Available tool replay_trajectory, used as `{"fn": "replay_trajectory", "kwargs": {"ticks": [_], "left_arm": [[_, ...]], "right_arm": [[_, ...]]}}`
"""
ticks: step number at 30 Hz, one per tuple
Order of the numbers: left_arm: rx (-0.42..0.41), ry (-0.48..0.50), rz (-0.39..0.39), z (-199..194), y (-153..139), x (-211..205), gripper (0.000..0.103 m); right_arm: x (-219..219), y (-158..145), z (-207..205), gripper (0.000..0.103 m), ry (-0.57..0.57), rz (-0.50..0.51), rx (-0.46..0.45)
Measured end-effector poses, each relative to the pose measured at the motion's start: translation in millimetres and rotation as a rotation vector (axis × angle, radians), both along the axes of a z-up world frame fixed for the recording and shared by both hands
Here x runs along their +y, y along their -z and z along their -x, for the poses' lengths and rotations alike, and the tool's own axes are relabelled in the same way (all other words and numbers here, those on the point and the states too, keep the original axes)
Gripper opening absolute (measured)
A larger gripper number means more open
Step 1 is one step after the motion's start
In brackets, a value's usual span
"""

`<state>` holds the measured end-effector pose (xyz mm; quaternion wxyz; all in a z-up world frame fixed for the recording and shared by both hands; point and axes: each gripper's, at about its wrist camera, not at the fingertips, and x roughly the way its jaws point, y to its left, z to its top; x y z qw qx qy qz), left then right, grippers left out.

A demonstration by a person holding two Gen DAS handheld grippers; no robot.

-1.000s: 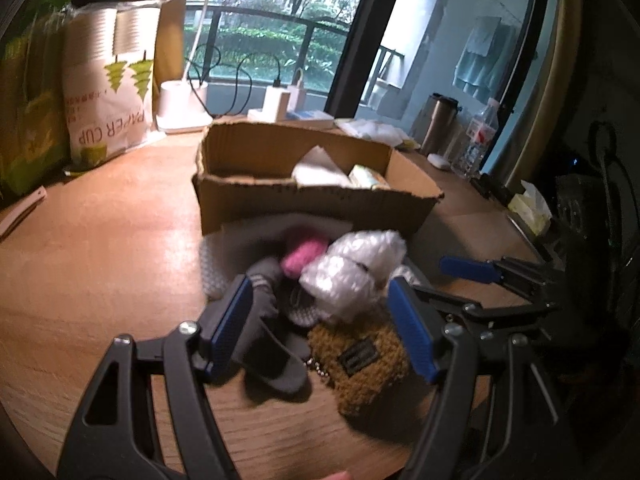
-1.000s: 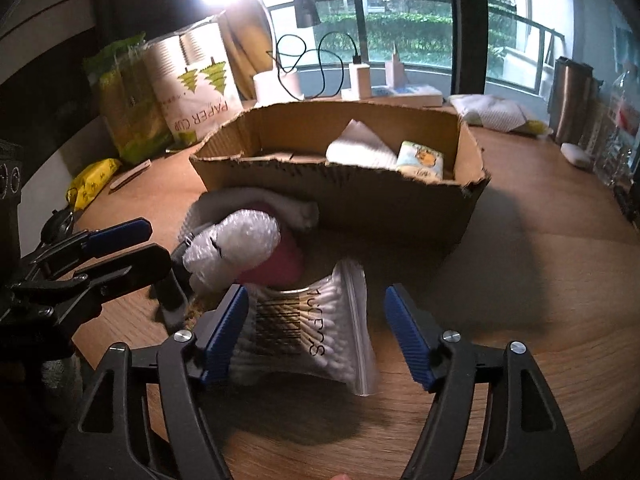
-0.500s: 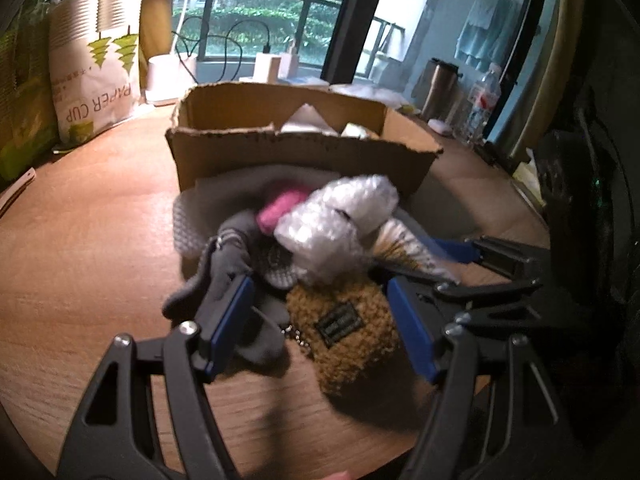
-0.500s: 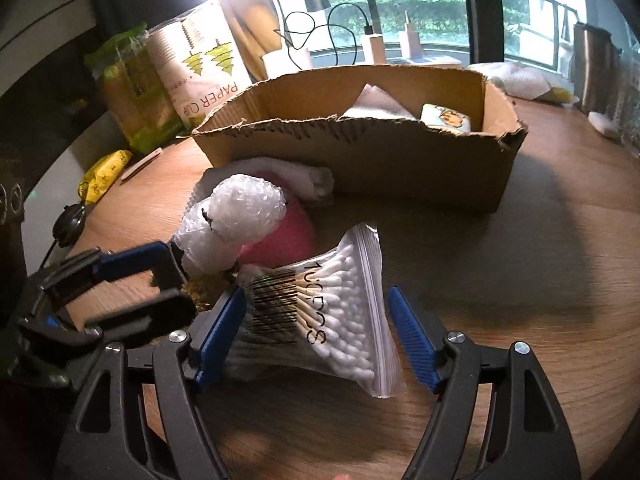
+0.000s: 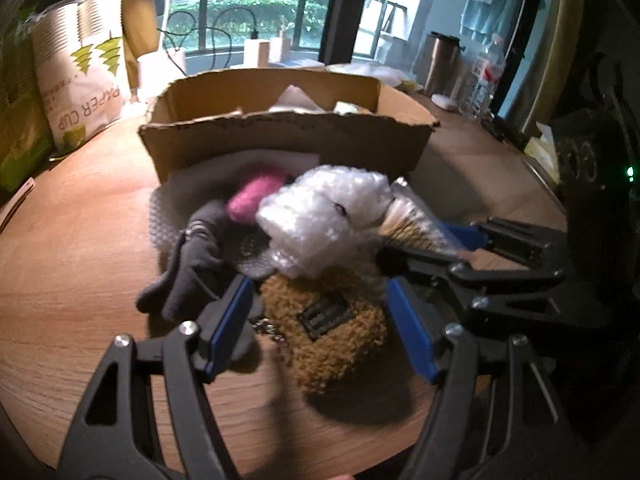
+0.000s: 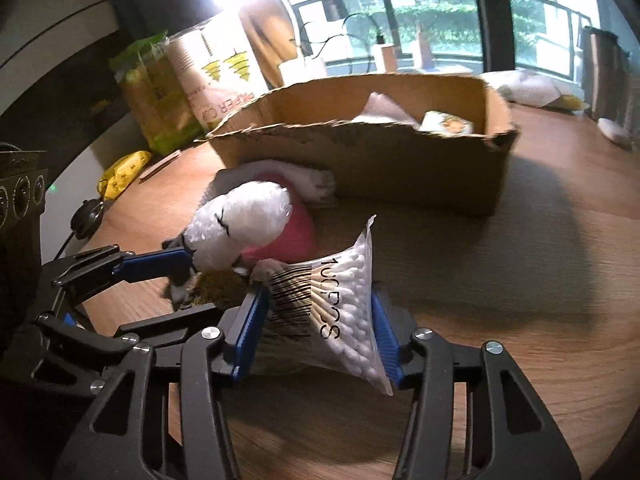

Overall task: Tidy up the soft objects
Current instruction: 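Grasp the brown fuzzy pouch with the left tool while the right tool holds the swab bag, then carry the pouch with the left tool while the right tool carries the swab bag into the box, releasing both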

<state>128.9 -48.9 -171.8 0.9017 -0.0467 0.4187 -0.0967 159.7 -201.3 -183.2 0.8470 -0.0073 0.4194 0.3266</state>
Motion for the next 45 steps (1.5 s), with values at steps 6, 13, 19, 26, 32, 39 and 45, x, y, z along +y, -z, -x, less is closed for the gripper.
{"fn": "replay_trajectory", "kwargs": {"ticks": [6,13,19,26,32,39,45], "left_arm": [[0.051,0.005,-0.026,-6,12,-12,0.072],[0.062,0.023,-0.068,-6,15,-23,0.071],[0.063,0.036,-0.085,-3,16,-26,0.049],[0.001,0.044,-0.082,6,1,-24,0.044],[-0.068,0.051,-0.055,13,-21,-18,0.044],[-0.126,0.047,-0.019,18,-43,-4,0.044],[-0.166,0.026,0.008,16,-59,13,0.044]], "right_arm": [[-27,0,-1,0.052,0.062,-0.006,-0.017],[-51,-6,2,0.051,0.111,-0.010,-0.044],[-64,-13,3,0.051,0.145,-0.015,-0.064],[-63,-24,7,0.050,0.149,-0.016,-0.092],[-56,-36,10,0.050,0.141,-0.008,-0.118],[-47,-49,11,0.050,0.132,0.004,-0.144],[-36,-59,11,0.050,0.120,0.011,-0.160]]}}
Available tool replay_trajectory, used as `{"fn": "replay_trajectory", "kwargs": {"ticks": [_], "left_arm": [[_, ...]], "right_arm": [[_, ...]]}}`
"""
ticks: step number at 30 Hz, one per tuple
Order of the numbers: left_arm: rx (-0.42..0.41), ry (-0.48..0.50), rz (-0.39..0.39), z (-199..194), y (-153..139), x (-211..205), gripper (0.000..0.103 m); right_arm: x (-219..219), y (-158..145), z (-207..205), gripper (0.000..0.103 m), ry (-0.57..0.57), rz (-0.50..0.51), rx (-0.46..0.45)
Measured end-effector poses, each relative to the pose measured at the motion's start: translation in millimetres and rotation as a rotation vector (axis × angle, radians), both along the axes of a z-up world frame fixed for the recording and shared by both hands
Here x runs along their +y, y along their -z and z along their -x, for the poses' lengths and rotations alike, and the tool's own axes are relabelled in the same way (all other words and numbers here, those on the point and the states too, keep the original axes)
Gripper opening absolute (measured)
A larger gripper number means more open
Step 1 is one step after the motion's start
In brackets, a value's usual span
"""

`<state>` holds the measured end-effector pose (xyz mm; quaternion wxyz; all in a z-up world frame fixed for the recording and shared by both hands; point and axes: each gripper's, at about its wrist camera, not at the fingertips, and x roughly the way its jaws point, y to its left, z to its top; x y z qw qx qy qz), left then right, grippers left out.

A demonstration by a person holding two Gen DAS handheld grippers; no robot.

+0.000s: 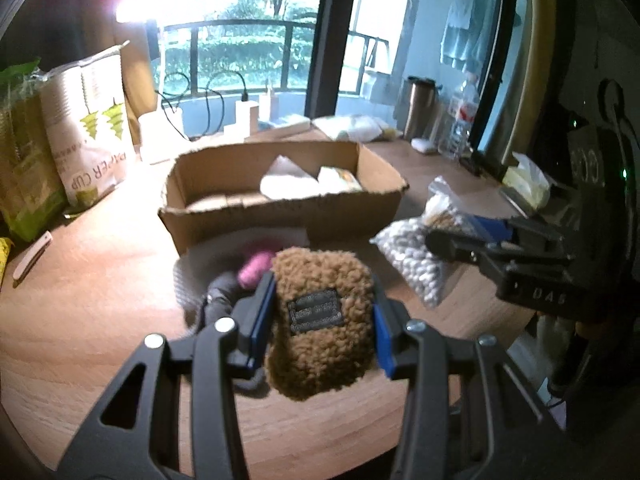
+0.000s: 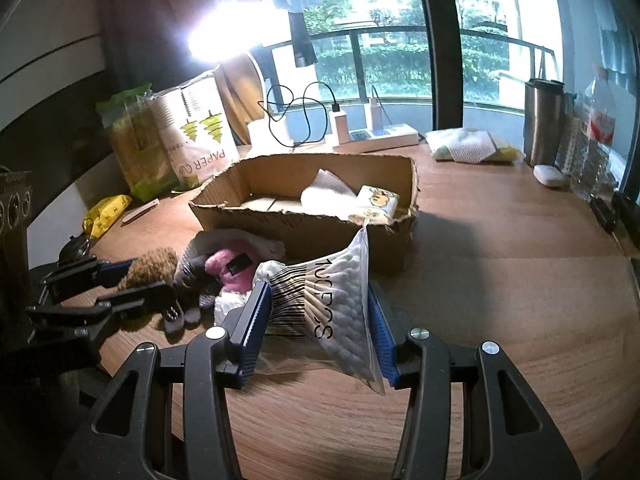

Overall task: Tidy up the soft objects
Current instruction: 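Carry the pouch with the left tool while the right tool carries the swab bag into the box, releasing both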

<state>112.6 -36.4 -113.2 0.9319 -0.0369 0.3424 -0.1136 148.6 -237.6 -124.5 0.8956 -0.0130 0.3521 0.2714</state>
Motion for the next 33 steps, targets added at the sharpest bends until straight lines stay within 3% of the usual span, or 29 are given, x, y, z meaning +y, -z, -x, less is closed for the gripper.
{"fn": "replay_trajectory", "kwargs": {"ticks": [16,25,33], "left_arm": [[-0.086,-0.019,0.056,-30,-35,36,0.044],[-0.096,0.003,0.058,-54,-37,46,0.044],[-0.110,0.014,0.047,-81,-35,52,0.044]], "right_arm": [[28,-23,-20,0.050,-0.023,0.021,-0.037],[41,-28,-37,0.050,-0.031,0.027,-0.040],[56,-27,-57,0.033,-0.037,0.048,-0.037]]}}
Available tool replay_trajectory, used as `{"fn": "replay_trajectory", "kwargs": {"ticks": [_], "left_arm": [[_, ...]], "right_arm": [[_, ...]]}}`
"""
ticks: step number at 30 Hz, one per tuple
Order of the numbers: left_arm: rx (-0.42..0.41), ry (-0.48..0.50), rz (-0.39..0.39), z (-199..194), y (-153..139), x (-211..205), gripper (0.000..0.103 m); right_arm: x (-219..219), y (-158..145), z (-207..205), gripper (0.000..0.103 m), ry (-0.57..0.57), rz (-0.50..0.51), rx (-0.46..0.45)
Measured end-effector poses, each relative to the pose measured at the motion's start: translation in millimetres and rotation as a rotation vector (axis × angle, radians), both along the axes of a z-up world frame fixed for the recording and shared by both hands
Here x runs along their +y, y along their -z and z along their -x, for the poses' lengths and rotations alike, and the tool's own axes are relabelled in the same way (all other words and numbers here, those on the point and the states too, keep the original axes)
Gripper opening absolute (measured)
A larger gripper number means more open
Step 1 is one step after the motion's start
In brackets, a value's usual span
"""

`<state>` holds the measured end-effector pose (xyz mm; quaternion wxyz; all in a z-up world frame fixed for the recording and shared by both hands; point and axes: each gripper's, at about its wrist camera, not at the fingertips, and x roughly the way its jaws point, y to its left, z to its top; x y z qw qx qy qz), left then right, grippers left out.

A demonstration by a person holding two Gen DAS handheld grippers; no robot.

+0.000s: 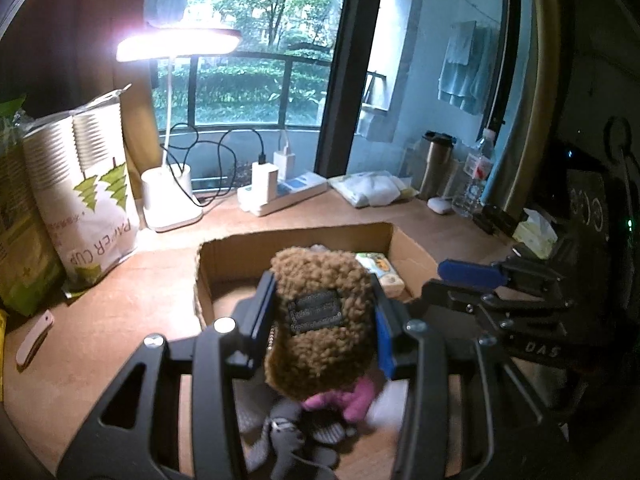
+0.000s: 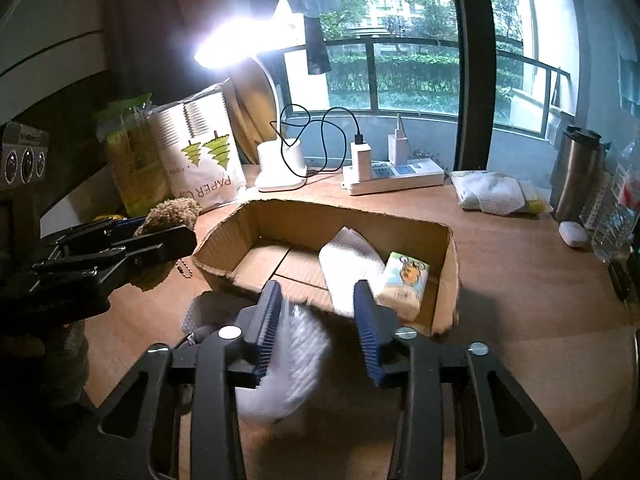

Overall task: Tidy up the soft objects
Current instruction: 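Carry the pouch with the left tool while the right tool carries the swab bag into the box, releasing both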

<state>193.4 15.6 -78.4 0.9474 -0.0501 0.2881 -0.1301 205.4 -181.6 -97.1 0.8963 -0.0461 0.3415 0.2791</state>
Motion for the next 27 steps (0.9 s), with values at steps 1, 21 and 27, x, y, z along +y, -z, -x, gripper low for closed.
{"fn": "replay_trajectory", "kwargs": {"ticks": [1,21,27], "left_arm": [[0.003,0.001,0.000,-3,1,1,0.044],[0.051,-0.018,0.019,8,22,8,0.044],[0.062,-0.027,0.012,15,25,12,0.044]], "right_arm": [[2,2,-3,0.033,0.004,0.013,0.004],[26,69,1,0.068,-0.068,0.045,0.241],[20,76,-5,0.072,-0.007,0.036,0.235]]}}
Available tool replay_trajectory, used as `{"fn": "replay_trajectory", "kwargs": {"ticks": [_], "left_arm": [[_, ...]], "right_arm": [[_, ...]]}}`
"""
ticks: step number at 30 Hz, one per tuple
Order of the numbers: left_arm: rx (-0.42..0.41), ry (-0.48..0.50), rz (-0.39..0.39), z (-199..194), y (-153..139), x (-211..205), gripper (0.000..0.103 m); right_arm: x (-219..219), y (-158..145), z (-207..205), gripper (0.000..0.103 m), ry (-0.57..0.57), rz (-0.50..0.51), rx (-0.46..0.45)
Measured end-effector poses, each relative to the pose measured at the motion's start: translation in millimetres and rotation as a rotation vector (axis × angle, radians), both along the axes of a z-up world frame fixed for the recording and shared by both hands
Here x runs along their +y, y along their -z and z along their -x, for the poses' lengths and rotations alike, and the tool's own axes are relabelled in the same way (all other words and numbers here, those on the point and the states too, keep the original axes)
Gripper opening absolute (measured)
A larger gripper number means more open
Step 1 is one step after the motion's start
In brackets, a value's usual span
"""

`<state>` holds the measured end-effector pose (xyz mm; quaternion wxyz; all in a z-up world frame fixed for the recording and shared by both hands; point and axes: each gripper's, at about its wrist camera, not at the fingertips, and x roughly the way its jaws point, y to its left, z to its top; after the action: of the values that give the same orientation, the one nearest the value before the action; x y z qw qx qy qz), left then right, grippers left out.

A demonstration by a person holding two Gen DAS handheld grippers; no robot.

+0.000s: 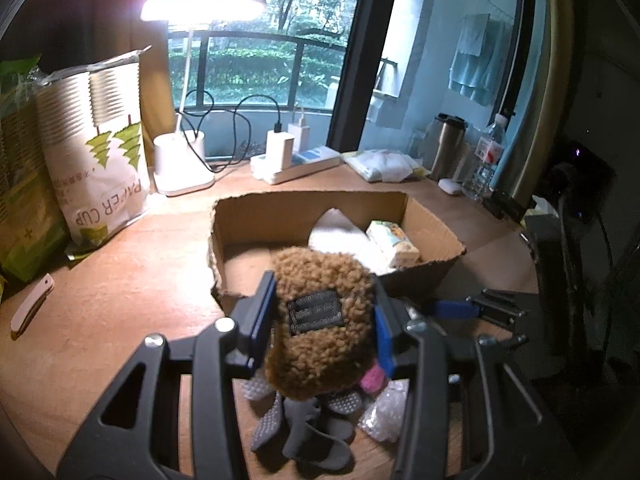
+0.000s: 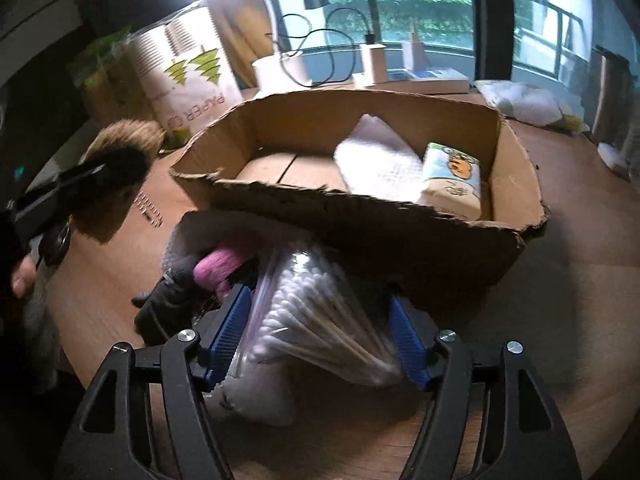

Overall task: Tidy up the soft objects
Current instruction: 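Carry the pouch with the left tool while the right tool carries the swab bag into the box, releasing both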

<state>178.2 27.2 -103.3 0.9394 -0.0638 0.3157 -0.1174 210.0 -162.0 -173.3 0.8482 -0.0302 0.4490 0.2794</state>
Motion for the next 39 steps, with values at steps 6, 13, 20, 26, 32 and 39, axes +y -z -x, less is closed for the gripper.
{"fn": "replay_trajectory", "kwargs": {"ticks": [6,13,20,26,32,39], "left_arm": [[-0.002,0.014,-0.006,2,-1,-3,0.044],[-0.002,0.019,-0.023,-2,-4,-8,0.044],[-0.027,0.020,-0.038,0,-13,-13,0.044],[-0.064,0.033,-0.050,-6,-26,-17,0.044],[-0.089,0.047,-0.054,-17,-34,-17,0.044],[-0.100,0.053,-0.036,-36,-33,-12,0.044]], "right_arm": [[-12,13,-6,0.078,0.046,-0.002,0.030],[-21,16,-6,0.072,0.040,-0.072,0.054],[-22,-5,5,0.068,0.009,-0.102,0.002],[-26,-38,10,0.068,-0.003,-0.131,-0.072],[-28,-68,8,0.068,-0.008,-0.155,-0.152],[-22,-81,-11,0.068,-0.003,-0.153,-0.191]]}}
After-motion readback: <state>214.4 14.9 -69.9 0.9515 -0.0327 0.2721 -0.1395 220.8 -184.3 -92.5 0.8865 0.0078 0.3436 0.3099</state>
